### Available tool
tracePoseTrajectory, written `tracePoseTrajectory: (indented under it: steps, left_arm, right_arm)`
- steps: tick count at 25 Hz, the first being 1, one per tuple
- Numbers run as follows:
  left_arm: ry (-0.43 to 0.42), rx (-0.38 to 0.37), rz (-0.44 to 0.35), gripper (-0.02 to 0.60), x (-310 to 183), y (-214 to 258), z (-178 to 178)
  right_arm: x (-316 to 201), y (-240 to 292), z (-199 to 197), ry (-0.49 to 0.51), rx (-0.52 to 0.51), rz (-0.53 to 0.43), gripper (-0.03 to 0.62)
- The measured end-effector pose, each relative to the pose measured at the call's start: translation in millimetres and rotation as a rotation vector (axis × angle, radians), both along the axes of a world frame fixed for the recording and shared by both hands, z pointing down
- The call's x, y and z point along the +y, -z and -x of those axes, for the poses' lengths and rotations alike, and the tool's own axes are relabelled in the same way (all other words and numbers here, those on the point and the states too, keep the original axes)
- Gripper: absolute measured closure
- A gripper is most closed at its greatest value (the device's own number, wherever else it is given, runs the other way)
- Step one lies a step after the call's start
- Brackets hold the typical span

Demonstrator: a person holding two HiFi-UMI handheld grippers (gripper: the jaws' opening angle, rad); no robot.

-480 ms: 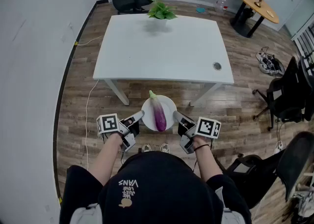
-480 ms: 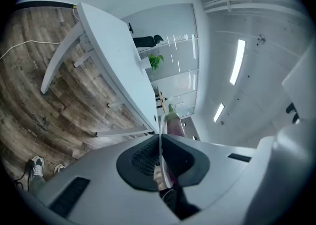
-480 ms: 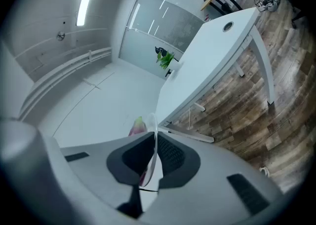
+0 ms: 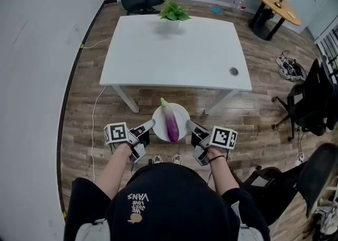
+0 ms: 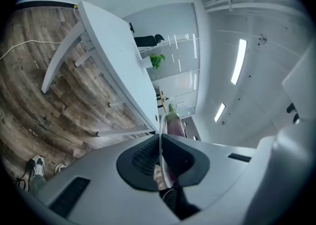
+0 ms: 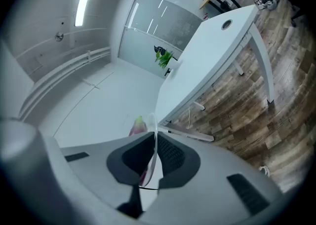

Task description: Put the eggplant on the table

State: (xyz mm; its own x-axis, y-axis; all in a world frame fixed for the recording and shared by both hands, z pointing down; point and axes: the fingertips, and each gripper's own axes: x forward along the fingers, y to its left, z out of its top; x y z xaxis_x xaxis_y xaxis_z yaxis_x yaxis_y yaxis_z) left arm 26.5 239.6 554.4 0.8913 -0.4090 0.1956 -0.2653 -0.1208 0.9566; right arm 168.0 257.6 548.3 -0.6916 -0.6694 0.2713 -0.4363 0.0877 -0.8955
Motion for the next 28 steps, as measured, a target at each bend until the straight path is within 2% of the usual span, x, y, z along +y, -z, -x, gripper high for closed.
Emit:
tracePoseTrajectory:
  steps: [5,14,17,24,28]
  left_arm:
    - [0.005,0.009,0.002,0.555,-4,0,-2]
    - [0.026,0.011,-0.001,0.556,-10,-2,-13]
    - [0.050,0.013,0.003,0.557,-13,-4,-16]
    - [0.128,0.013,-0.010,0.557,-20,-9,-9]
    - [0.174,0.052,0.009,0.556,-27,-13,-2]
  right_arm:
    - [-5,1,-3,-0.017,-0.024,-0.016,0.563]
    - [-13,-3,-17,0.004,0.006,-0.007,0.563]
    - [-19,-2,-17,0.026,-0.019,-0.009,0.563]
    - [-36,-10,-14,0.101,0.013,0.002,0.563]
    - [-50,-13,-5,0.136,0.027,0.009,0.563]
